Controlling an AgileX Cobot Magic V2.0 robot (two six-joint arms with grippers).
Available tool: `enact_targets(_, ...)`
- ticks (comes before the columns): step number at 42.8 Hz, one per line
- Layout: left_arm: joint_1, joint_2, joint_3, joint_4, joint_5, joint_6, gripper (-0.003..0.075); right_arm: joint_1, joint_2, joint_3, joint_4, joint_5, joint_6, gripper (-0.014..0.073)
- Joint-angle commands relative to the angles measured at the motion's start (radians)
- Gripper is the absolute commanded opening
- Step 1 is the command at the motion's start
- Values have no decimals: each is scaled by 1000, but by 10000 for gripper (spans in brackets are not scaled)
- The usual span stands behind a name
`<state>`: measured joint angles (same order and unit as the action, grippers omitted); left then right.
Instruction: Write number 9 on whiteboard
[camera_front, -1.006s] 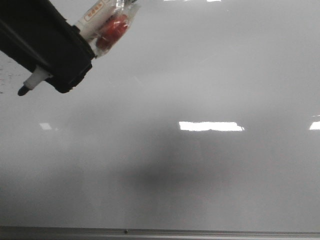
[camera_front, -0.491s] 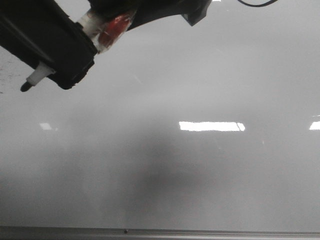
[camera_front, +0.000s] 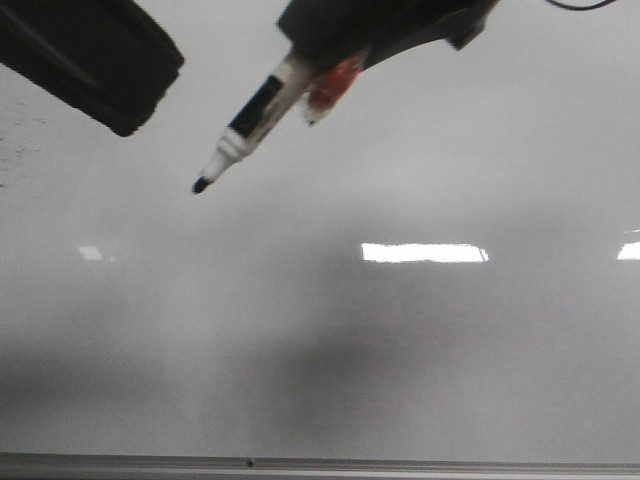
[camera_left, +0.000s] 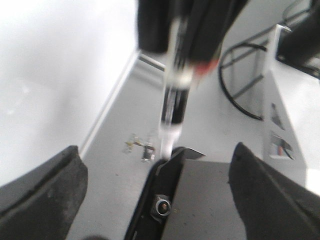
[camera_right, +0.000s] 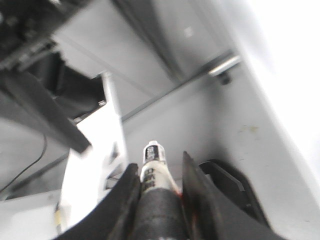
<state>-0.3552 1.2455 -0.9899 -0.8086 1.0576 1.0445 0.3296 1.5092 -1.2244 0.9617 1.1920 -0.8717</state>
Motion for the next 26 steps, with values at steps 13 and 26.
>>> enact_targets(13,97,-251,227,-170,-136,45,-22,-53,-142,204,156,-686,-147,-105)
enact_targets(26,97,-268,240,-186,-138,45,-19,-53,-117,225,488,-891,-489,-105)
